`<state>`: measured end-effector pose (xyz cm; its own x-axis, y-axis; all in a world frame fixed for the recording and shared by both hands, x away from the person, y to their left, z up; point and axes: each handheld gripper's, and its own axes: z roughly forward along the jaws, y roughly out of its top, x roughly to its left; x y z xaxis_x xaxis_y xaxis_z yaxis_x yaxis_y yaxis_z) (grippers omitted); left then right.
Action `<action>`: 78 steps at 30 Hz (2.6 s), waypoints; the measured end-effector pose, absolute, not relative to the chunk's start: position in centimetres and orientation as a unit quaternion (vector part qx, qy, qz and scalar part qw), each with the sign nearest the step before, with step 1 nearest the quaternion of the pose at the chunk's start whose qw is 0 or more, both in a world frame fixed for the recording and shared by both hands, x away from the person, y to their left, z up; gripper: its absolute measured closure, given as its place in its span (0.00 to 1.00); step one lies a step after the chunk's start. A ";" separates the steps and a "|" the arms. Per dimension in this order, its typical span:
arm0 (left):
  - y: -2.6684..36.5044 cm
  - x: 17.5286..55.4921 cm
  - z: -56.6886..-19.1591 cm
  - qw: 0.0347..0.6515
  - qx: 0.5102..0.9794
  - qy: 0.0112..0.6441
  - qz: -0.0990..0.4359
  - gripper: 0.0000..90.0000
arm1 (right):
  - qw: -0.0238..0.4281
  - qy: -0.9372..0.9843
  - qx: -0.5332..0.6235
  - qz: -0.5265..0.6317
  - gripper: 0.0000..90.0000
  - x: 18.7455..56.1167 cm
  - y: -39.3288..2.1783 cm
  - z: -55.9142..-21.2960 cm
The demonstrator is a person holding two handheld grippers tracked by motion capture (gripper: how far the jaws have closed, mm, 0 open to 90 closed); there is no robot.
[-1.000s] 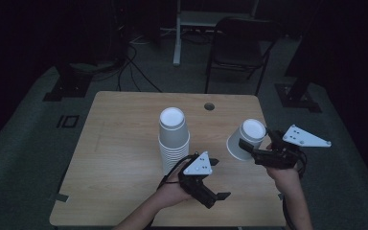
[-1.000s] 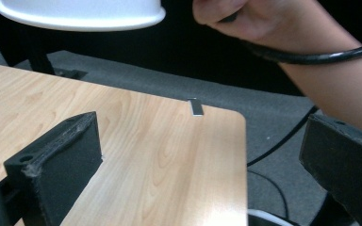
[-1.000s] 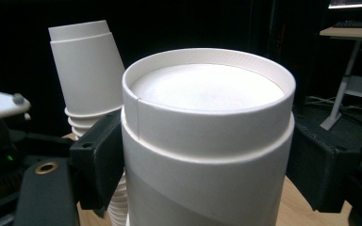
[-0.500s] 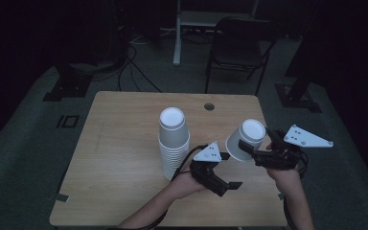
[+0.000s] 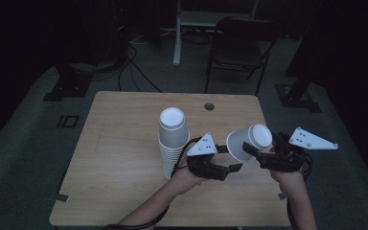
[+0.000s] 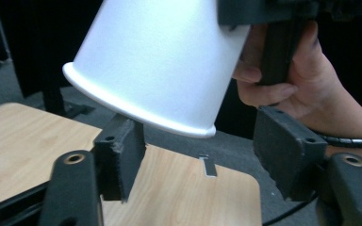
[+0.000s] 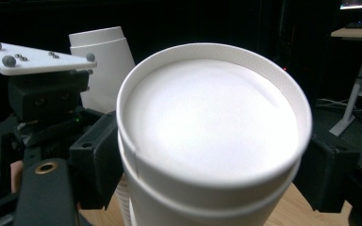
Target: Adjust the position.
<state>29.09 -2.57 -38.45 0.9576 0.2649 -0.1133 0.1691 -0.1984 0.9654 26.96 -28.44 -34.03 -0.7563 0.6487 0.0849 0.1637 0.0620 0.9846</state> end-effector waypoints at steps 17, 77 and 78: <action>-1.4 29.1 -36.9 0.635 0.759 0.142 0.042 0.89 | 0.172 0.722 0.290 0.604 0.53 27.1 -28.9 -35.3; 0.3 26.4 -36.2 0.600 0.777 0.162 0.097 0.29 | 0.109 0.749 0.348 0.554 0.21 28.3 -26.1 -42.3; 0.5 26.2 -36.2 0.602 0.775 0.163 0.098 0.27 | 0.111 0.747 0.349 0.554 0.21 28.4 -26.1 -42.3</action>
